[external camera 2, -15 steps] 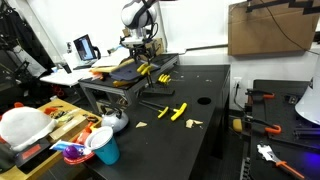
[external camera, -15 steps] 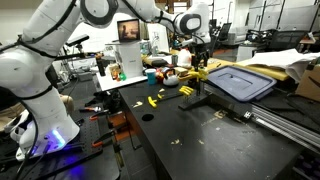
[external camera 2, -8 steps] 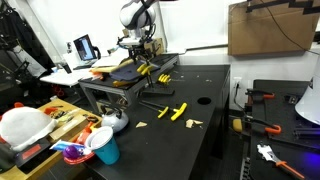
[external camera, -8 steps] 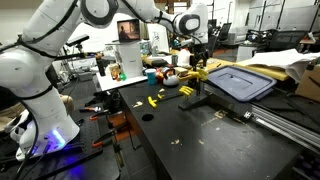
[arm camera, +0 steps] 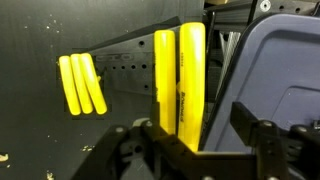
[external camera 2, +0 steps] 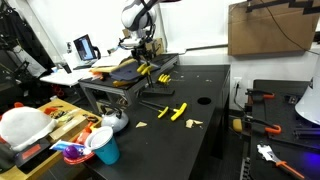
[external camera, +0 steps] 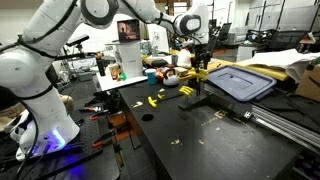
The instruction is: Pick up the yellow object and put it on the table
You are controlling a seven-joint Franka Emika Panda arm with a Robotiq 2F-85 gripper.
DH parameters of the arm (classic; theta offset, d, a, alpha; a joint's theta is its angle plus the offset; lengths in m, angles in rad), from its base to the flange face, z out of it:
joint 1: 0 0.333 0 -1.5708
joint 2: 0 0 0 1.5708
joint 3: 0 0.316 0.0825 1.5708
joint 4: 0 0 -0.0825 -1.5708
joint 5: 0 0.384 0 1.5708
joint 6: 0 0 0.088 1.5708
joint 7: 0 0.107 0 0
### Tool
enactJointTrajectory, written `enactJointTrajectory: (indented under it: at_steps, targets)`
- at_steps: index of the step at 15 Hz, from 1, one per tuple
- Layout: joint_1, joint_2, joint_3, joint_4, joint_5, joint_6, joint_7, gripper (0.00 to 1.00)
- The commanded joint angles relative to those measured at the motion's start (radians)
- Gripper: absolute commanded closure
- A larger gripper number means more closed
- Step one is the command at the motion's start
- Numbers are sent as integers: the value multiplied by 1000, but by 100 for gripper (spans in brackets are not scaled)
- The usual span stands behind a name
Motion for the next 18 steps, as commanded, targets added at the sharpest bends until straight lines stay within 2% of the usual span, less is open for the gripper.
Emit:
enactJointTrajectory:
  at_steps: [1, 5, 7, 8, 18]
  targets:
    - [7, 4, -7, 16, -10, -24, 39, 58]
    - [6, 4, -4, 25, -7, -38, 44, 88]
    - [4, 5, -4, 29, -6, -44, 46, 98]
    - [4, 4, -4, 29, -6, -45, 46, 94]
    - [15, -13, -18, 20, -33, -56, 51, 94]
